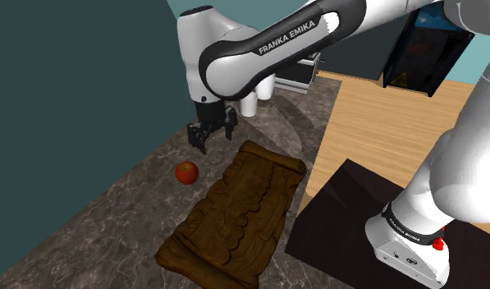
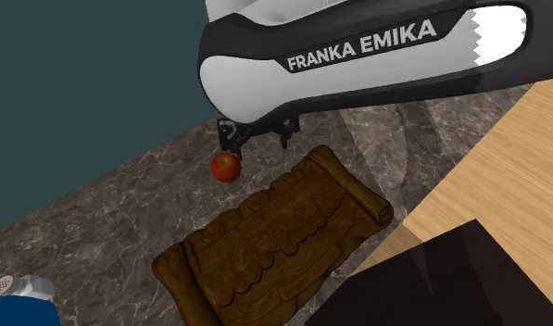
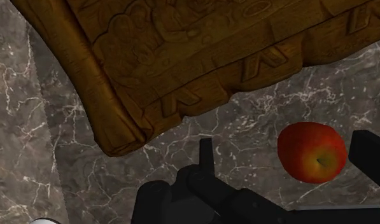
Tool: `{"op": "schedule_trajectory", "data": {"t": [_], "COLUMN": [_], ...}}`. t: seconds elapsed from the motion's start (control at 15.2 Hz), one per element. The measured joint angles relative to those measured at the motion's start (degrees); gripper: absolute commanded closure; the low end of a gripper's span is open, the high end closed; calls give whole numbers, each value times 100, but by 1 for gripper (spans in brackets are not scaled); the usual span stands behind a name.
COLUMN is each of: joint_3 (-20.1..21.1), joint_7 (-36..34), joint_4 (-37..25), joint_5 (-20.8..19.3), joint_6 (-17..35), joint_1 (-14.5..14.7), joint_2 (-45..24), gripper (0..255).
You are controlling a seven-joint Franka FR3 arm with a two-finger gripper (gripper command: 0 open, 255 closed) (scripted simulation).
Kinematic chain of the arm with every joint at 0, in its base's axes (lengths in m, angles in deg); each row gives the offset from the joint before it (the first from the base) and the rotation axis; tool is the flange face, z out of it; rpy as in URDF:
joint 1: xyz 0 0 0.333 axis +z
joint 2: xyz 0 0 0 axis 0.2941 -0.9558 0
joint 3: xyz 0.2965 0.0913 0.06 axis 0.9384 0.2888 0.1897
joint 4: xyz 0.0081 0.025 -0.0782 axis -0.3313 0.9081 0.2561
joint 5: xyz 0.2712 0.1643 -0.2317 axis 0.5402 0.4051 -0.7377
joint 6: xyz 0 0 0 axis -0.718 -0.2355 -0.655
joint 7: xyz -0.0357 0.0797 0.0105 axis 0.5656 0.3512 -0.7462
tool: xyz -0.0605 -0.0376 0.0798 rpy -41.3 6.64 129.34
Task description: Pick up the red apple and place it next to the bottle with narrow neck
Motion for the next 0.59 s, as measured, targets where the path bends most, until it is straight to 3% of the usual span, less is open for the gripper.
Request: {"op": "schedule_trajectory", "data": {"t": [0.59], "joint_3": [-115], "joint_7": [-876], "joint_4": [-2058], "joint_5": [-648], "joint_6": [-293], "joint_1": [688], "joint_2": [-2205], "gripper": [0]}}
